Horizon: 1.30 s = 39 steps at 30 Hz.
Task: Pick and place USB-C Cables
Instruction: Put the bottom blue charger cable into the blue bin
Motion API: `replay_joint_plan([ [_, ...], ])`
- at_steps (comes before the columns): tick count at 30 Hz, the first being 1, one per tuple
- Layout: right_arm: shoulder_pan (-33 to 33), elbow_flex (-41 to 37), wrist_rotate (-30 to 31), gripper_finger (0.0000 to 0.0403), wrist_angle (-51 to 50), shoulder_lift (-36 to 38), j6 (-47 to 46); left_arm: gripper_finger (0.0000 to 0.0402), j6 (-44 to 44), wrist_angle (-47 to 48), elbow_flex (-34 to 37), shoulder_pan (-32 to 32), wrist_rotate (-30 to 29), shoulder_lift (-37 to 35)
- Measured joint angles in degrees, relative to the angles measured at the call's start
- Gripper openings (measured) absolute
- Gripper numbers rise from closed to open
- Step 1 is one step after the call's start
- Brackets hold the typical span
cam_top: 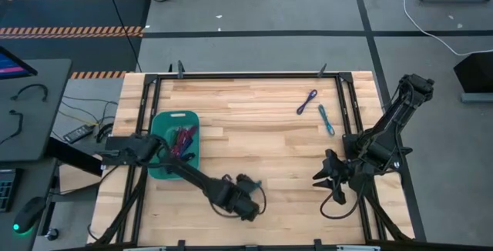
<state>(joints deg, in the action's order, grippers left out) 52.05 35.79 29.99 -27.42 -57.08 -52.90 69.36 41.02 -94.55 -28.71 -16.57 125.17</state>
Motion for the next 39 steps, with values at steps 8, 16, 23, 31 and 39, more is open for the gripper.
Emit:
replay_joint_plan([
  [8,-1.8,0.0,4.6,0.0114,-0.3,0.0,2.9,0.0028,7.4,27.2,-6.7,2.3,-15.0,-11.9],
  [16,-11.0,0.0,7.5,0.0114,3.0,0.0,3.1,0.0028,12.6,47.9,1.0,3.5,-16.7,-26.7],
  [23,-20.9,0.0,7.6,0.0114,13.5,0.0,7.2,0.0028,18.9,42.8,23.4,4.6,-11.6,-42.0],
  [31,-30.7,0.0,7.5,0.0114,27.6,0.0,14.4,0.0054,18.5,12.2,48.3,6.1,-8.2,-54.7],
  [39,-37.0,4.4,6.0,0.0113,25.0,0.0,15.6,0.0098,17.0,2.6,56.7,7.2,-6.1,-55.9],
])
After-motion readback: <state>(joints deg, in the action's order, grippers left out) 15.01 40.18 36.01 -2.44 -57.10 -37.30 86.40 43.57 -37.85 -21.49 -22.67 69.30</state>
